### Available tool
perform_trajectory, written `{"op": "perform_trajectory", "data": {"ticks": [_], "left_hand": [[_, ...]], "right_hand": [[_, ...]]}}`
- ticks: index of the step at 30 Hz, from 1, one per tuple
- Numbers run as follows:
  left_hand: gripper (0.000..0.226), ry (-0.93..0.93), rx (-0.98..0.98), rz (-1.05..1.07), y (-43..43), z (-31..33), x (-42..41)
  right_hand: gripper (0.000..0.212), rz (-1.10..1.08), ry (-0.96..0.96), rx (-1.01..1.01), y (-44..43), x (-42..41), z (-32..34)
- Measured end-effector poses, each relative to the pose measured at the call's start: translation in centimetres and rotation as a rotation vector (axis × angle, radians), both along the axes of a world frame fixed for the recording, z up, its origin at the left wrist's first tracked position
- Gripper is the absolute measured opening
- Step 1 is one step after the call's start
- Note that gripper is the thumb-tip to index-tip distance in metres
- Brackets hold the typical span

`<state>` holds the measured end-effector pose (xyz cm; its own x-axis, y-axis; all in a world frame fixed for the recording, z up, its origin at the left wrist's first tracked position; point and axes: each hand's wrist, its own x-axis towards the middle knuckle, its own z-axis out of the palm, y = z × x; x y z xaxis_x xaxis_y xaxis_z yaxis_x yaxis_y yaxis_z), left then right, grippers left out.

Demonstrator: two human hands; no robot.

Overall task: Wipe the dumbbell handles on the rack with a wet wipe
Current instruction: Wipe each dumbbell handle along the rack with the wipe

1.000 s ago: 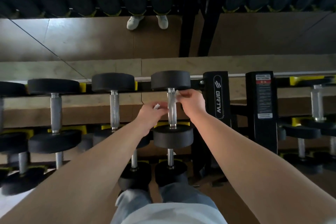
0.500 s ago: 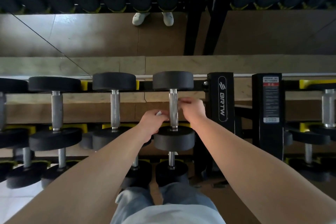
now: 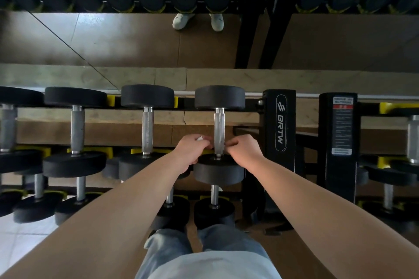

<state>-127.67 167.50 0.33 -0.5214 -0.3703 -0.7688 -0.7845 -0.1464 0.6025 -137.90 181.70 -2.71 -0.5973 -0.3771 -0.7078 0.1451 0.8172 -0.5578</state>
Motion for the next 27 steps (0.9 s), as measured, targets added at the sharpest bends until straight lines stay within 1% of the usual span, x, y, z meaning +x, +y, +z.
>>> {"op": "perform_trajectory", "data": {"ticks": [2, 3, 4, 6, 8, 10, 13, 14, 16, 18, 19, 21, 24, 26, 27], "left_hand": [[0.008, -0.036, 0.001, 0.002, -0.1, -0.1, -0.1], [0.007, -0.058, 0.005, 0.014, -0.1, -0.1, -0.1], [0.011, -0.074, 0.006, 0.023, -0.1, -0.1, -0.1], [0.017, -0.079, 0.010, 0.034, 0.0, -0.2, 0.0], [0.016, -0.062, 0.024, 0.046, 0.1, -0.2, 0.3], [0.014, -0.035, 0.056, 0.057, 0.0, -0.2, 0.5], [0.019, -0.050, 0.086, 0.062, -0.1, -0.2, 0.9], [0.018, -0.057, 0.090, 0.065, -0.1, -0.3, 1.0], [0.013, -0.065, 0.088, 0.078, -0.1, -0.6, 1.3], [0.015, -0.059, 0.093, 0.077, -0.4, -0.8, 1.6], [0.019, -0.063, 0.094, 0.078, -0.5, -0.8, 1.6], [0.019, -0.076, 0.093, 0.093, -0.9, -0.6, 1.6], [0.020, -0.077, 0.087, 0.101, -1.3, -0.5, 1.6], [0.021, -0.049, 0.096, 0.094, -1.5, -0.7, 1.7], [0.019, -0.038, 0.098, 0.092, -1.5, -0.7, 1.8]], "right_hand": [[0.016, -0.284, -0.036, -0.157, -1.1, -0.7, 0.7], [0.018, -0.353, -0.008, -0.212, -1.8, -1.2, 1.1], [0.021, -0.357, 0.052, -0.239, -2.4, -1.7, 1.3], [0.023, -0.264, 0.207, -0.237, -3.1, -1.9, 1.7], [0.022, -0.148, 0.293, -0.226, -2.7, -1.4, 1.7], [0.016, -0.035, 0.284, -0.190, -1.3, -0.7, 1.3], [0.008, 0.216, 0.209, -0.066, 1.0, 0.3, 0.7], [0.007, 0.260, 0.202, -0.053, 1.4, 0.5, 0.6], [0.006, 0.222, 0.227, -0.133, 0.9, 0.5, 0.8], [0.009, 0.087, 0.287, -0.248, -1.0, 0.1, 1.3], [0.011, 0.031, 0.338, -0.280, -2.2, -0.3, 1.3], [0.017, -0.021, 0.468, -0.279, -4.2, -1.0, 1.4], [0.018, 0.045, 0.600, -0.232, -4.4, -0.9, 1.3], [0.014, 0.205, 0.605, -0.204, -3.0, -0.1, 1.5], [0.015, 0.314, 0.570, -0.178, -2.2, 0.2, 1.5]]}}
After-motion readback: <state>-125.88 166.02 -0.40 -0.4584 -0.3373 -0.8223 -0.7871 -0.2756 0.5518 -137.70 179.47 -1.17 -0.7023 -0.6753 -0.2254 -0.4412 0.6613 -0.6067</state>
